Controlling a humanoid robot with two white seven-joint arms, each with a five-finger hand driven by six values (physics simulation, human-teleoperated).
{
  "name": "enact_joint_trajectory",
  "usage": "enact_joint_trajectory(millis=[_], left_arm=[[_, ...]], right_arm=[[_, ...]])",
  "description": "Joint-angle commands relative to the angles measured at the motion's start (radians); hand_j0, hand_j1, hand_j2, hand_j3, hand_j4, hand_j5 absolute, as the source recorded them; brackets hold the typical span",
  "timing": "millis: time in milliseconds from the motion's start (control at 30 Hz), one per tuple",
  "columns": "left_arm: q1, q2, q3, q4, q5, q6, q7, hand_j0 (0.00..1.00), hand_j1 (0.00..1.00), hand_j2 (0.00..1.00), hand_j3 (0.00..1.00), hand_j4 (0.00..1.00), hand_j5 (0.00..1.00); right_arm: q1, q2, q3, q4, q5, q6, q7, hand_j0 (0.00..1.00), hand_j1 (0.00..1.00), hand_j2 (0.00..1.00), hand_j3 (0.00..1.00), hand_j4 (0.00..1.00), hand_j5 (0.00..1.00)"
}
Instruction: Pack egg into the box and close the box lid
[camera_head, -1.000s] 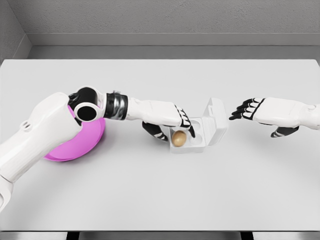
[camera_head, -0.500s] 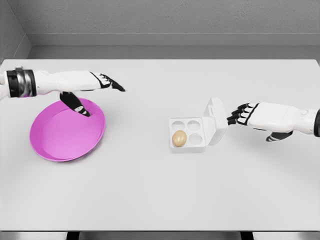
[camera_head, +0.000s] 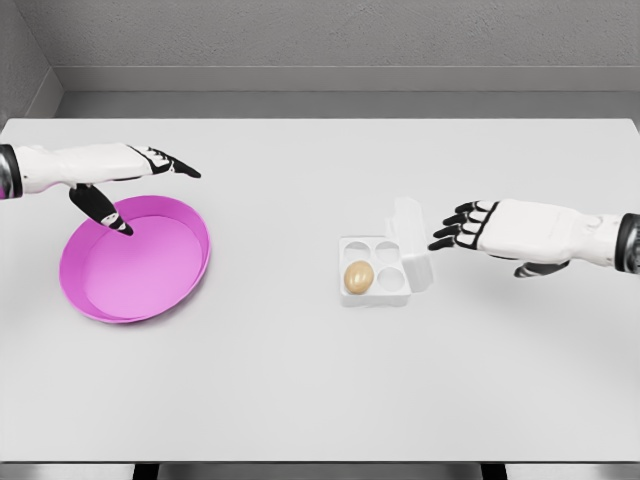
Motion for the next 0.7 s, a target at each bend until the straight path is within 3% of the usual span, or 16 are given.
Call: enact_joint_trajectory(millis=[0, 667], left_arm=[[0.002, 0.002, 0.001, -0.003, 0.007, 0.003, 0.000, 1.00, 1.00, 1.00, 1.00, 1.00, 1.00], [0.003, 0.005, 0.009, -0.002, 0.009, 0.003, 0.000, 1.00, 1.00, 1.00, 1.00, 1.00, 1.00]], right_arm=[[0.000, 0.010, 0.000, -0.003, -0.005, 0.003, 0.000, 1.00, 1.00, 1.00, 1.00, 1.00, 1.00], [-0.012, 0.108, 0.089, -0.014, 0.000, 0.003, 0.000, 1.00, 1.00, 1.00, 1.00, 1.00, 1.00]])
